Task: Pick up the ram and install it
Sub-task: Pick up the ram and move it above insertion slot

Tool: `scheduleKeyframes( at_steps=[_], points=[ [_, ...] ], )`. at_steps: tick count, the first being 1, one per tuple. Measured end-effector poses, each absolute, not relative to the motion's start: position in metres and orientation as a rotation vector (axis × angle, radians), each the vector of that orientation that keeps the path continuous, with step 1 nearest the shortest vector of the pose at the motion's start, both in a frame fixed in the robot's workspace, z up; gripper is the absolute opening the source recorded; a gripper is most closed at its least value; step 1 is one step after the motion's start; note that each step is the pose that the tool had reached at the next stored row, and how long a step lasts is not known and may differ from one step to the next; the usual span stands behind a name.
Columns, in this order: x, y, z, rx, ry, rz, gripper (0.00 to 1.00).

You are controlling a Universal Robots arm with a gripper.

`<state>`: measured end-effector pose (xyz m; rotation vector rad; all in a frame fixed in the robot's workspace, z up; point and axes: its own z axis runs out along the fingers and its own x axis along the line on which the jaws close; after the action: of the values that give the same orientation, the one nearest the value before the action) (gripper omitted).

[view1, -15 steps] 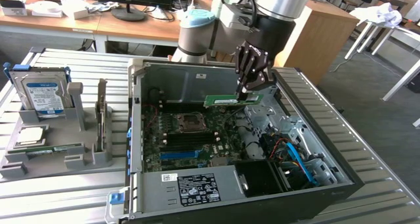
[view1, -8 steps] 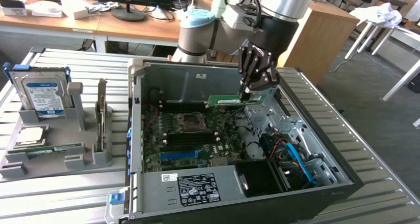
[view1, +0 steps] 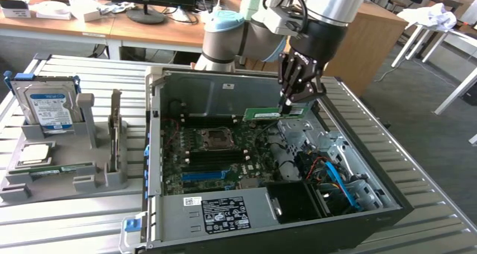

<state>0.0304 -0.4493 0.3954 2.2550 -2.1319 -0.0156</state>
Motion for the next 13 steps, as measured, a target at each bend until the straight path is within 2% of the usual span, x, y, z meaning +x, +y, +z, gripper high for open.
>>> scheduleKeyframes(
  at_steps=[13],
  points=[
    [0.036, -0.437, 0.395, 2.256, -2.131, -0.015, 0.13]
  ],
)
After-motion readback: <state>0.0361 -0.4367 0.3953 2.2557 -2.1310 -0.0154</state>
